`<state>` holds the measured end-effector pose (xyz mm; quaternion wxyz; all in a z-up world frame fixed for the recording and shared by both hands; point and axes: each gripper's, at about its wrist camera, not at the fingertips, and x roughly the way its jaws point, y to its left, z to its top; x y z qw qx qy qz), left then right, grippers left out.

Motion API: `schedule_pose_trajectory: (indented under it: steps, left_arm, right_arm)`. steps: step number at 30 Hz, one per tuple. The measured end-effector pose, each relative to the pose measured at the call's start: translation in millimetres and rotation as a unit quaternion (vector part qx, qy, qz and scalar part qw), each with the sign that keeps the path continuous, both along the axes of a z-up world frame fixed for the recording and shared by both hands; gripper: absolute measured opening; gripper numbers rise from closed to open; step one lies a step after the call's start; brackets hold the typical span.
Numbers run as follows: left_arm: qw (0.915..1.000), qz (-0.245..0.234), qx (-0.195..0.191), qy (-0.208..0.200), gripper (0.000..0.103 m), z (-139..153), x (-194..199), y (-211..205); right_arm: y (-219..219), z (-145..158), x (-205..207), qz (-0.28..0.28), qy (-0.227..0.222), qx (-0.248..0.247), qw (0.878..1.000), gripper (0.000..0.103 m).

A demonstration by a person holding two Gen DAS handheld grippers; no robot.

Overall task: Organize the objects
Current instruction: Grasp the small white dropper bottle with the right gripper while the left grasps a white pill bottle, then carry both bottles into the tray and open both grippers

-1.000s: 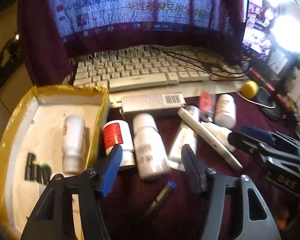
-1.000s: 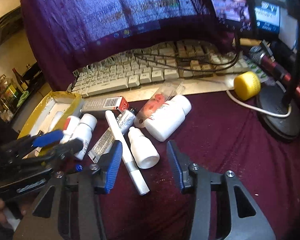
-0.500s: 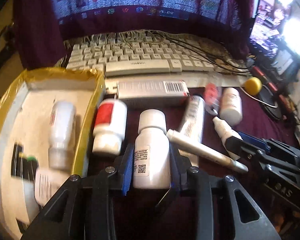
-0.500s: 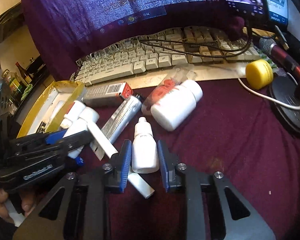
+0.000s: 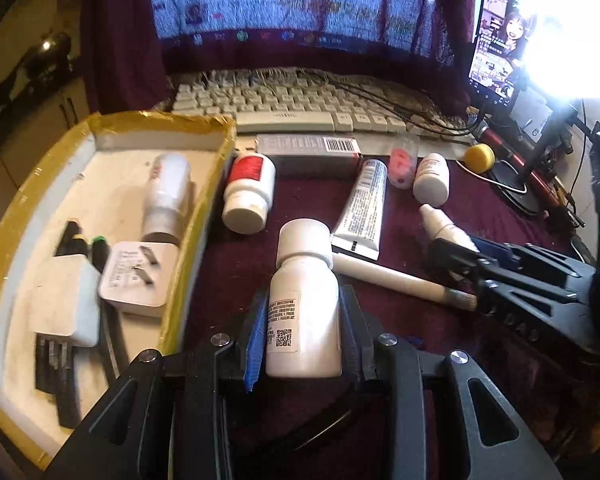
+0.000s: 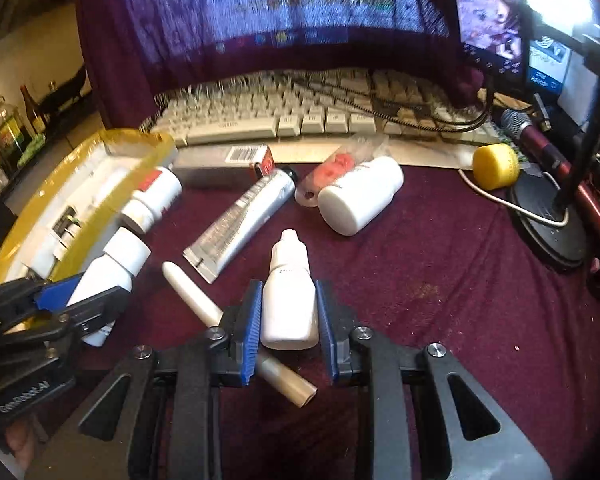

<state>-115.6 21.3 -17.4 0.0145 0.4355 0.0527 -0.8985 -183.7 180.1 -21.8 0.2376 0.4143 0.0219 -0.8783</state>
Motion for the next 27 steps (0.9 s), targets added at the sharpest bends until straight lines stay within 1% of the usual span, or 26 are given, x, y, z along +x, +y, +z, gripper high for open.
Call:
schedule_pose_trajectory:
  steps: [3, 7, 10, 15, 18, 23, 27]
  left_arm:
    - [0.9999, 0.006, -0.012, 0.011, 0.03, 5.2, 7.0, -1.4]
    - [0.9997, 0.01, -0.009, 0.02, 0.03, 12.5, 16.2, -7.9]
    - [0.9996, 0.015, -0.009, 0.023, 0.03, 15.5, 21.1, -14.0]
    - [0.9988, 0.02, 0.041, 0.015, 0.03, 16.9, 29.5, -36.1]
    - [0.9975, 0.035, 0.06, 0.017, 0.03, 22.2, 41.8, -54.8]
    - [0.9946, 0.07, 0.074, 0.021, 0.03, 32.5, 62.2, -87.7]
    - [0.9906, 0.103, 0.084, 0.034, 0.03, 43.9, 79.3, -116.0]
  right_arm:
    - [-0.5, 8.4, 6.7, 0.009, 0.003, -0.024, 1.0, 0.024]
    - [-13.1, 18.0, 19.3, 0.033, 0.009, -0.046, 0.998, 0.024]
    - [-25.0, 21.5, 27.4, 0.051, 0.009, -0.051, 0.997, 0.024]
    - [-45.0, 27.2, 41.2, 0.087, 0.003, -0.069, 0.994, 0.024]
    - [-58.7, 31.5, 51.7, 0.115, -0.002, -0.079, 0.99, 0.024]
    - [-84.5, 37.1, 67.6, 0.155, -0.003, -0.086, 0.984, 0.024]
    - [-105.0, 37.9, 69.8, 0.175, -0.002, -0.076, 0.982, 0.024]
